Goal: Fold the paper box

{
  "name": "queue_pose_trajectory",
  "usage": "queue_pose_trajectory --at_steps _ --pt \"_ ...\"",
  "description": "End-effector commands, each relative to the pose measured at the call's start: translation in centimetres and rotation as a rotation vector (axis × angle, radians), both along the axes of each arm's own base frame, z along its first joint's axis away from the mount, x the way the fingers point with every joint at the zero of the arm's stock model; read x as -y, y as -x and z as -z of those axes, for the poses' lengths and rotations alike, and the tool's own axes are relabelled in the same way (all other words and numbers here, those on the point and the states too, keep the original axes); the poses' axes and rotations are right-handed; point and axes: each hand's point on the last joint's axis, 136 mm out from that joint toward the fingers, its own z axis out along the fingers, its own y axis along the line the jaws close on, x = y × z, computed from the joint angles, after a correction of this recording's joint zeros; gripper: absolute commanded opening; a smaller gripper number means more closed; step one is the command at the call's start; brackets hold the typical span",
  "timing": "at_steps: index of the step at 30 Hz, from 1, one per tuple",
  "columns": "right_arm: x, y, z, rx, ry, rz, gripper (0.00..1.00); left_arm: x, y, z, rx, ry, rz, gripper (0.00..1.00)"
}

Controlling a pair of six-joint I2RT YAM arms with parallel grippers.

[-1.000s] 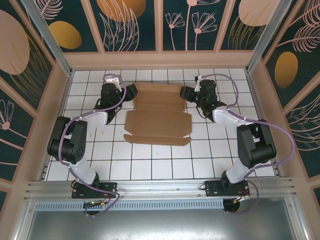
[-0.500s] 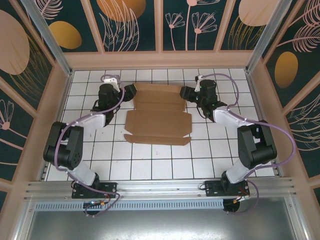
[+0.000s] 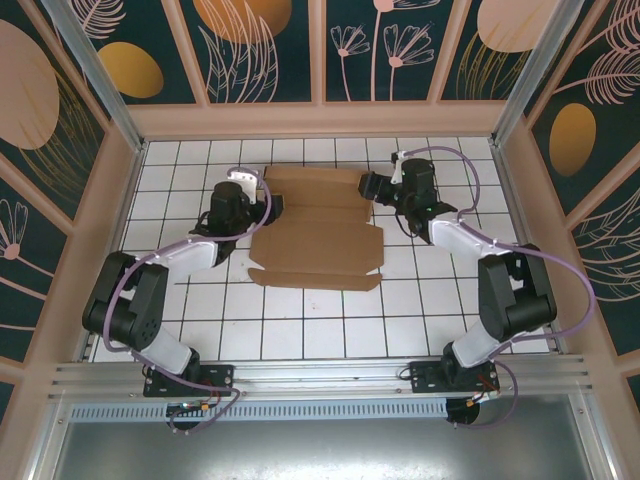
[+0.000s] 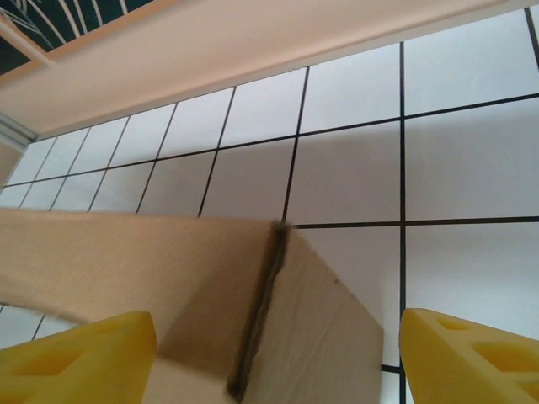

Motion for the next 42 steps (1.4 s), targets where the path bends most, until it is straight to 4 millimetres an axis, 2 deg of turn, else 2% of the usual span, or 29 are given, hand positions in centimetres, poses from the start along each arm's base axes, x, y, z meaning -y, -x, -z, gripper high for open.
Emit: queue_pose_trajectory --at_steps 1,6,7,10,14,18,21,22,26,30,33,37,42 --pt "0.1 1.1 -2.7 0.076 -0.015 -0.029 0.77 -1.6 -0.9 2.0 -0.025 -0.097 -0.065 0.65" --pt "0.8 1.9 -2.8 0.112 -0.014 -0.007 0.72 -2.6 -2.5 3.1 -0.042 -0.130 -0.152 0.59" --pt "0.8 2.1 -2.3 0.109 -0.010 -0.006 0.72 -2.7 -2.7 4.1 -0.063 -0.143 -0.162 0.58" --pt "0.8 2.4 -0.9 0.111 0.025 0.003 0.68 -2.5 -3.6 4.4 -0.064 -0.140 -0.175 0.55" --pt "1.0 2.7 1.1 0.161 0.160 0.065 0.58 -2.1 -4.4 4.3 -0.059 -0.133 -0.178 0.52" --pt "0.5 2.9 1.7 0.282 0.250 0.052 0.56 -2.0 -5.0 4.6 -0.062 -0.139 -0.185 0.49" --pt "0.0 2.2 2.8 0.284 0.285 0.029 0.59 -1.8 -4.9 5.2 -0.075 -0.140 -0.177 0.46" --pt "-0.3 1.9 3.2 0.282 0.293 0.017 0.60 -1.4 -5.7 4.1 -0.055 -0.128 -0.175 0.45" --pt "-0.8 0.5 5.0 0.257 0.333 0.022 0.58 -1.3 -6.1 3.8 -0.059 -0.124 -0.183 0.39" --pt "-0.7 -0.9 6.0 0.236 0.361 0.057 0.48 -1.5 -6.5 3.8 -0.064 -0.135 -0.197 0.35" --pt "-1.4 -1.1 6.2 0.239 0.348 0.040 0.35 -1.7 -6.6 4.3 -0.077 -0.149 -0.209 0.32" --pt "-2.2 -1.4 6.6 0.237 0.358 0.044 0.23 -2.3 -6.8 4.9 -0.094 -0.172 -0.249 0.28" --pt "-2.7 -1.0 6.4 0.237 0.349 0.063 0.20 -3.4 -7.3 5.5 -0.113 -0.219 -0.325 0.18"
